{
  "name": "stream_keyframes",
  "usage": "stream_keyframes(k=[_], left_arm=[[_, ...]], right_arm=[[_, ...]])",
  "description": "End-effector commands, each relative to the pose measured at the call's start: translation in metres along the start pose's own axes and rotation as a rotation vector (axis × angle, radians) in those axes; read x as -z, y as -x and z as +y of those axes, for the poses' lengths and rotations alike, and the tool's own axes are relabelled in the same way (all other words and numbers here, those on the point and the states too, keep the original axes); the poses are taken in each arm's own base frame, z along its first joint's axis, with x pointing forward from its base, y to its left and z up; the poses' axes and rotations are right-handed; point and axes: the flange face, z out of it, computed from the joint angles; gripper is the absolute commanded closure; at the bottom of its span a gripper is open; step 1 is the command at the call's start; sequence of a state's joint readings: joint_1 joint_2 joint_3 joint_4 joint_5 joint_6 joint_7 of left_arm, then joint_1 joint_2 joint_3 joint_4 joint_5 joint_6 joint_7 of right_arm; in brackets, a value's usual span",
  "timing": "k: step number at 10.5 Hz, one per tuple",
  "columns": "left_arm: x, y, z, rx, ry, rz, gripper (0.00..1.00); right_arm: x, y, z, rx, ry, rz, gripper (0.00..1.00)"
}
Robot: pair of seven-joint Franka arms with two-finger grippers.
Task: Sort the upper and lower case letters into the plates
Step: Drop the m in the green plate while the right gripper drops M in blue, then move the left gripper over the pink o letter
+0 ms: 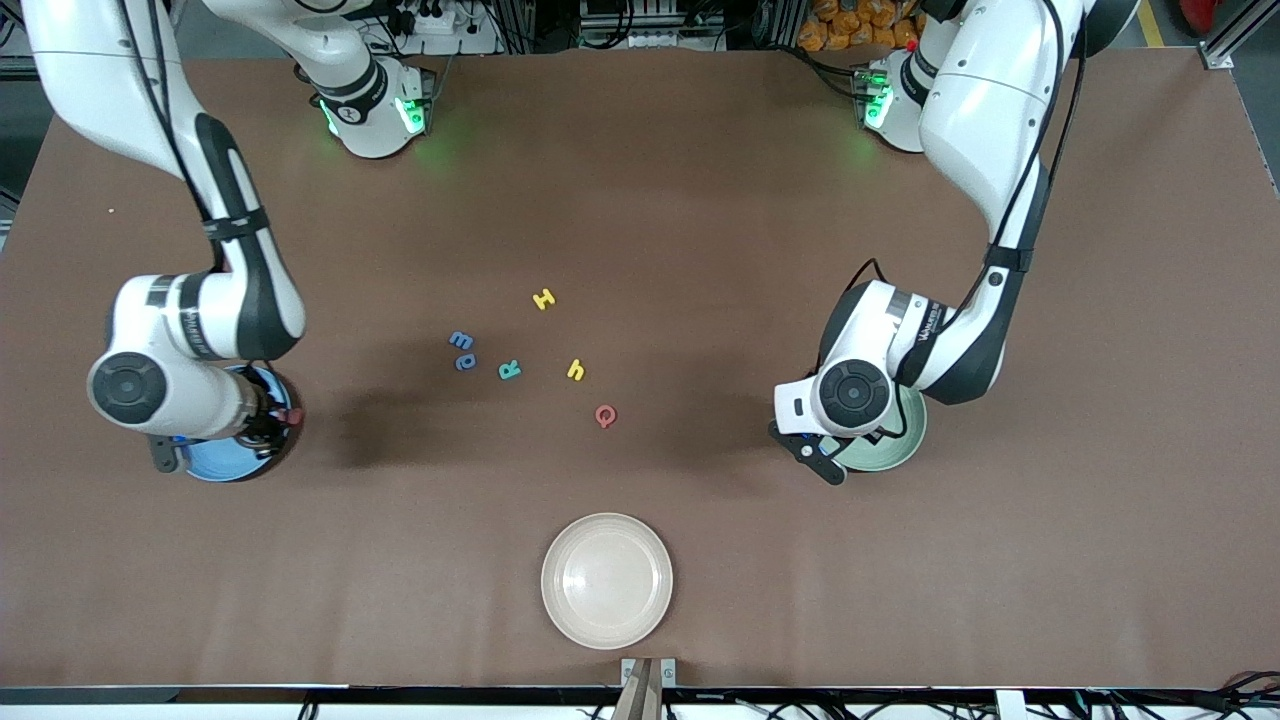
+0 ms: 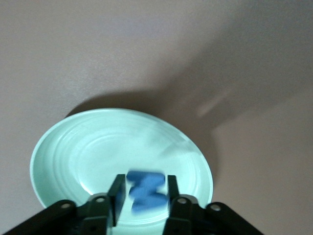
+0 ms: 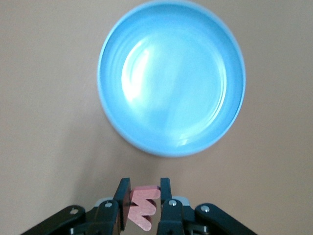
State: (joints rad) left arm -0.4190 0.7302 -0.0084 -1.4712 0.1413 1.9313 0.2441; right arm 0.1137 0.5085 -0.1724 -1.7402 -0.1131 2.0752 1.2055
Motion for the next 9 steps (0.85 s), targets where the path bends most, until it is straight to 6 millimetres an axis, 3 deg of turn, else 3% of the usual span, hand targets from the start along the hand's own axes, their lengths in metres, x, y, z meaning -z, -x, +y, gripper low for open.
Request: stream_keyframes(k=[1,4,5,6,7,9], left_arm=[[0.004,-0.001,0.0,0.042,0.015,0.021,0.0],[0.005,-0.011,0.02,0.194,0.086,0.043,0.0],[0.012,-0.019,0.036,0.266,0.123,0.085,0.0],[0.018,-0.028,0.057,0.312,0.129,0.122,0.0],[0.027,-0.039,0.088,0.359,0.128,0.168,0.0],[0.045,-0.052,0.126,0.525,0.146,0.233,0.0]], right_arm=[[-0.009,-0.033,0.015,0.064,0.029,0.011,1.0],[-0.017,-0.051,0.025,0.11,0.072,0.065,1.0],[-0.018,-0.057,0.028,0.112,0.074,0.062,0.98],[-0.019,-0.056,0.028,0.108,0.075,0.06,0.14],[-0.019,-0.053,0.027,0.101,0.075,0.059,0.0],[-0.016,-0.044,0.022,0.096,0.076,0.053,0.0]])
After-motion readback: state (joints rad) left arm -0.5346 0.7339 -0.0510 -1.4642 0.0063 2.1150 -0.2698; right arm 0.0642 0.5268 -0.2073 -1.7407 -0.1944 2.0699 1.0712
